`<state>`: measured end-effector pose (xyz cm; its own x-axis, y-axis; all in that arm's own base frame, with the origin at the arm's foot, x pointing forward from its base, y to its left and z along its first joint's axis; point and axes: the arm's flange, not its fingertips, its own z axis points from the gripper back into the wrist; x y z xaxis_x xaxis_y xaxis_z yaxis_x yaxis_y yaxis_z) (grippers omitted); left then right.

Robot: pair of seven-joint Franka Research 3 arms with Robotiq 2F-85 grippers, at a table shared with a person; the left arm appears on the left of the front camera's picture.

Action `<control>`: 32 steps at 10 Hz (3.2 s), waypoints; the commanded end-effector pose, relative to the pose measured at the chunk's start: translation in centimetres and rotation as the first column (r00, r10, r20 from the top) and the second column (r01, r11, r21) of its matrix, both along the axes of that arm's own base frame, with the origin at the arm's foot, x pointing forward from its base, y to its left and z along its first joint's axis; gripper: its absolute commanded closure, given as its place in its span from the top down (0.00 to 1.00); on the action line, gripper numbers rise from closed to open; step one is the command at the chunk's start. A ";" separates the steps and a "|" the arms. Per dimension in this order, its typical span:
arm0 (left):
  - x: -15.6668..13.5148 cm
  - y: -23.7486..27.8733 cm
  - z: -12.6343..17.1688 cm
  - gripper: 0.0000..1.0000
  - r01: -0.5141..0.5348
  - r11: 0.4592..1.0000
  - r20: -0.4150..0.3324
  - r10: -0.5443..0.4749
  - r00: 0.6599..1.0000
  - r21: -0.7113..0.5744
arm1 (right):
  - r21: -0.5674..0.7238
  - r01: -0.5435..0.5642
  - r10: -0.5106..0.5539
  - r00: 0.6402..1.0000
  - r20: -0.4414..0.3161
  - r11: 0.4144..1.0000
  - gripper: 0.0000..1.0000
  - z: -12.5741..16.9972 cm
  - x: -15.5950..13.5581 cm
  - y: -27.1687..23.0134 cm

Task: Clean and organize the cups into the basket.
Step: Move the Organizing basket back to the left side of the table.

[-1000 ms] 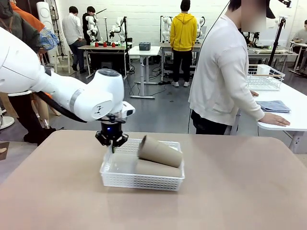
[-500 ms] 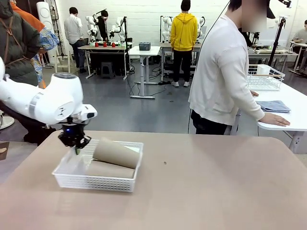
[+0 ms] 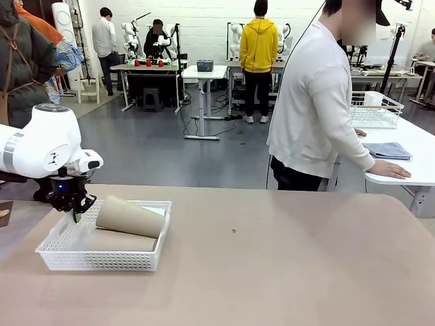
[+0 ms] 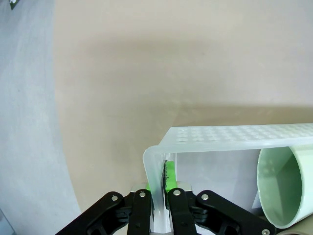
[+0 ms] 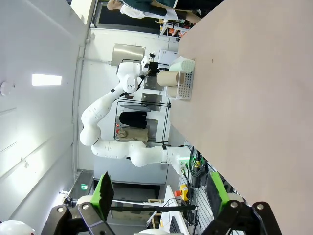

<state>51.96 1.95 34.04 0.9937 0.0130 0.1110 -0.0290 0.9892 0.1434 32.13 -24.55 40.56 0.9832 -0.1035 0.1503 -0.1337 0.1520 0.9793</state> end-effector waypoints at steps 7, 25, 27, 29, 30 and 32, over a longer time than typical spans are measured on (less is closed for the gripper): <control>-0.3 0.8 -1.2 1.00 -0.061 0.997 -0.036 0.063 0.997 0.046 | -0.005 -0.005 0.005 1.000 0.015 1.000 1.00 0.0 0.2 -0.1; -12.4 -4.2 8.8 1.00 -0.215 0.976 0.348 0.211 0.914 -0.027 | -0.005 -0.005 0.005 1.000 0.015 1.000 1.00 0.0 0.2 -0.1; -11.3 -4.0 9.8 1.00 -0.139 0.988 0.340 0.156 0.927 -0.075 | -0.005 -0.005 0.005 1.000 0.015 1.000 1.00 0.0 0.2 -0.1; -11.3 -4.0 9.8 1.00 -0.139 0.988 0.340 0.156 0.927 -0.075 | -0.005 -0.005 0.005 1.000 0.015 1.000 1.00 0.0 0.2 -0.1; -11.3 -4.0 9.8 1.00 -0.139 0.988 0.340 0.156 0.927 -0.075 | -0.005 -0.005 0.005 1.000 0.015 1.000 1.00 0.0 0.2 -0.1; -11.3 -4.0 9.8 1.00 -0.139 0.988 0.340 0.156 0.927 -0.075 | -0.005 -0.005 0.005 1.000 0.015 1.000 1.00 0.0 0.2 -0.1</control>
